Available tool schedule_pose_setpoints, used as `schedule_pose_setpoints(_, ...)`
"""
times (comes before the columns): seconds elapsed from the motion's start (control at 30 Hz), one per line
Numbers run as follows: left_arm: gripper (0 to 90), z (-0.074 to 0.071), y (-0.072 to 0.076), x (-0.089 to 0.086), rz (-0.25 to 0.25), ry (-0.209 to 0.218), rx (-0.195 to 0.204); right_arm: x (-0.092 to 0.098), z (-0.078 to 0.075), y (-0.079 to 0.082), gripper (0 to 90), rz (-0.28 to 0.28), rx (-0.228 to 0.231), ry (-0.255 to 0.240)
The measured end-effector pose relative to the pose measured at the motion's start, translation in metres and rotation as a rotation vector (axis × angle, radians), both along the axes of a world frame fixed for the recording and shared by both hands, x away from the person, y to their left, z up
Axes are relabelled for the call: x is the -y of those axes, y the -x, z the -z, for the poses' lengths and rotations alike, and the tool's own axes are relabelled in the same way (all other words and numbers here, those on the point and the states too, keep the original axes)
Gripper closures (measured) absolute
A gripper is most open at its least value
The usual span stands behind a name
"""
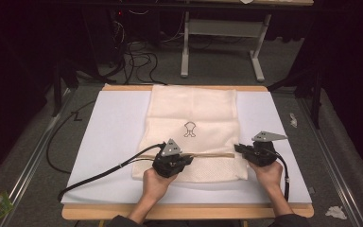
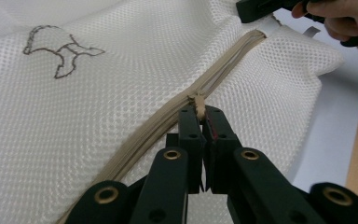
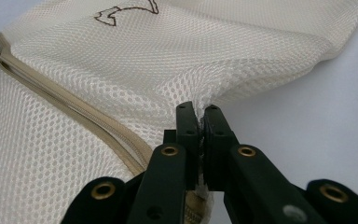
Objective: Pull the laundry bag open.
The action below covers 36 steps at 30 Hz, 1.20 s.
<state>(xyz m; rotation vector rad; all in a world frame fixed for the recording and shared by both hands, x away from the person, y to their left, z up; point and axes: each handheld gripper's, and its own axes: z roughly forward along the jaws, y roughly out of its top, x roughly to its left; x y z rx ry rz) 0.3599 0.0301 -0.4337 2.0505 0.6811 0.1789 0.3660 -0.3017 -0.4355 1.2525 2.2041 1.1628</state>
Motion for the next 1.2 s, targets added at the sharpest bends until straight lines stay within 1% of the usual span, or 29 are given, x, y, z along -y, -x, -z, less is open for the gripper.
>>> schedule_pose_setpoints(0.07, 87.2, 0.0, 0.0, -0.001, -0.002, -0.003, 0.002, 0.001, 0.0, 0.0, 88.3, -0.002, -0.003, -0.005)
schedule_pose_setpoints(0.1, 87.2, 0.0, 0.001, -0.002, 0.001, -0.009, 0.001, 0.002, 0.001, -0.001, 88.3, -0.003, -0.015, -0.015)
schedule_pose_setpoints(0.13, 87.2, 0.0, 0.001, -0.002, 0.0, -0.014, 0.003, 0.002, 0.0, -0.001, 88.3, -0.003, -0.016, -0.016)
schedule_pose_setpoints(0.17, 87.2, 0.0, 0.001, -0.002, 0.0, -0.014, 0.003, 0.0, 0.0, 0.0, 88.3, 0.002, -0.012, -0.005)
schedule_pose_setpoints(0.23, 87.2, 0.0, 0.001, -0.003, 0.002, -0.009, 0.0, 0.0, -0.001, 0.0, 88.3, -0.002, -0.011, -0.002)
schedule_pose_setpoints(0.3, 87.2, 0.003, 0.0, -0.007, -0.006, 0.0, -0.005, 0.0, 0.0, -0.001, 88.3, 0.002, -0.012, 0.0)
schedule_pose_setpoints(0.43, 87.3, 0.003, -0.001, -0.013, -0.014, 0.007, -0.018, 0.002, 0.002, -0.001, 88.4, 0.008, -0.015, -0.013)
schedule_pose_setpoints(0.53, 87.3, 0.001, 0.0, -0.015, -0.015, 0.005, -0.012, 0.001, 0.001, -0.001, 88.3, 0.007, -0.01, -0.009)
schedule_pose_setpoints(0.57, 87.3, 0.001, 0.0, -0.018, -0.022, 0.011, -0.01, 0.001, 0.001, -0.001, 88.3, 0.007, 0.0, -0.002)
schedule_pose_setpoints(0.6, 87.3, 0.001, 0.0, -0.018, -0.022, 0.011, -0.01, 0.002, 0.001, -0.001, 88.3, 0.008, -0.001, -0.006)
schedule_pose_setpoints(0.63, 87.3, 0.0, -0.001, -0.021, -0.028, 0.026, -0.018, 0.003, 0.002, -0.001, 88.3, 0.012, -0.005, -0.011)
schedule_pose_setpoints(0.7, 87.3, 0.0, -0.001, -0.022, -0.027, 0.028, -0.019, 0.004, 0.002, -0.002, 88.3, 0.014, -0.009, -0.015)
schedule_pose_setpoints(0.8, 87.3, 0.0, 0.001, -0.023, -0.028, 0.022, -0.005, 0.003, 0.001, -0.001, 88.3, 0.011, 0.0, -0.007)
schedule_pose_setpoints(0.9, 87.3, 0.0, 0.001, -0.024, -0.027, 0.024, -0.005, 0.004, 0.001, -0.001, 88.3, 0.014, -0.002, -0.014)
schedule_pose_setpoints(1.1, 87.3, 0.0, 0.002, -0.025, -0.018, 0.014, -0.006, 0.003, 0.0, 0.0, 88.3, 0.009, 0.0, -0.013)
schedule_pose_setpoints(1.2, 87.3, 0.001, 0.001, -0.029, -0.026, 0.024, -0.014, 0.003, 0.0, 0.0, 88.4, 0.013, -0.004, -0.006)
